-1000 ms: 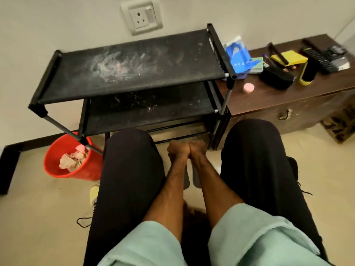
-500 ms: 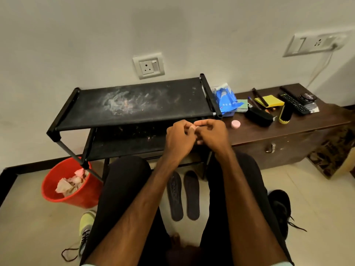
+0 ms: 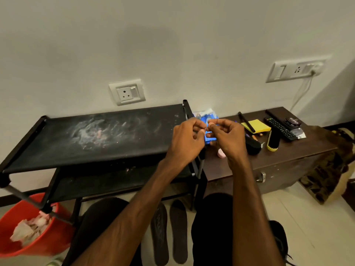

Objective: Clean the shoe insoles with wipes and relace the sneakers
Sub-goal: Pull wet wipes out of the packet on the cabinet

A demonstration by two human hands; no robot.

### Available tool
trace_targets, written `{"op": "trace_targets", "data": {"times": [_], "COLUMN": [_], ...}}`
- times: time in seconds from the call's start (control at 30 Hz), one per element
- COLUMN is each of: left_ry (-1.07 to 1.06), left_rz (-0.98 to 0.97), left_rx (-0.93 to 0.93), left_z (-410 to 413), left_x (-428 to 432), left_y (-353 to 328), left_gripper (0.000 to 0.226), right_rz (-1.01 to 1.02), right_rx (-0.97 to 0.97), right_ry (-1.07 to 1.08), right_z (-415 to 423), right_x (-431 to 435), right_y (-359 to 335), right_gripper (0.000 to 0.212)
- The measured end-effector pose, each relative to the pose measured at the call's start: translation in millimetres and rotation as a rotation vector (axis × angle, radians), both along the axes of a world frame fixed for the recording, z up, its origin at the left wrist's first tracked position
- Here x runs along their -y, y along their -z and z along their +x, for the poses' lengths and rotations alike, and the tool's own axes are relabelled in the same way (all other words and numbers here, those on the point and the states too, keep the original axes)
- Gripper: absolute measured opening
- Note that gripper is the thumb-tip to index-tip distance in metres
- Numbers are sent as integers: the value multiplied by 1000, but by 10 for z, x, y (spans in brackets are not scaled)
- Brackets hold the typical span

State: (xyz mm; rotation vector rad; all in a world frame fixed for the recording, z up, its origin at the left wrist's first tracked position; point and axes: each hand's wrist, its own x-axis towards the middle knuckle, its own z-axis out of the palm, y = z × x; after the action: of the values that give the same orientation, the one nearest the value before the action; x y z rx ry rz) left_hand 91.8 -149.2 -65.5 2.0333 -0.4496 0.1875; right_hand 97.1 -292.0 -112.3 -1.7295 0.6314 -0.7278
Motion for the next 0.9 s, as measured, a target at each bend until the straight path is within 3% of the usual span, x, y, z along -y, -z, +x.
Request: {"op": "trace_targets", "data": {"times": [0.13, 0.27, 0.57, 0.7, 0.9], "left_ry": [-13, -7, 63, 4, 17], "left_rz": [17, 79, 562, 537, 560], "left_rx": [48, 105, 41, 93, 224], "left_z": [348, 756, 1394, 1461, 1445], "left_x": [220, 385, 562, 605, 654], "left_y": [68, 69, 234, 298, 457], "left_gripper": [19, 23, 21, 16, 15], "right_rz": [-6, -63, -407, -490, -507], "right_rx": [-40, -31, -264, -409, -383], "right_ry": [-106, -19, -224, -243, -284], "right_z": [312, 641, 1223, 1204, 1161], "right_x": [208, 321, 521, 574, 511], "right_y": [-51, 16, 277, 405, 504], "right_gripper": [16, 19, 25, 23, 33]}}
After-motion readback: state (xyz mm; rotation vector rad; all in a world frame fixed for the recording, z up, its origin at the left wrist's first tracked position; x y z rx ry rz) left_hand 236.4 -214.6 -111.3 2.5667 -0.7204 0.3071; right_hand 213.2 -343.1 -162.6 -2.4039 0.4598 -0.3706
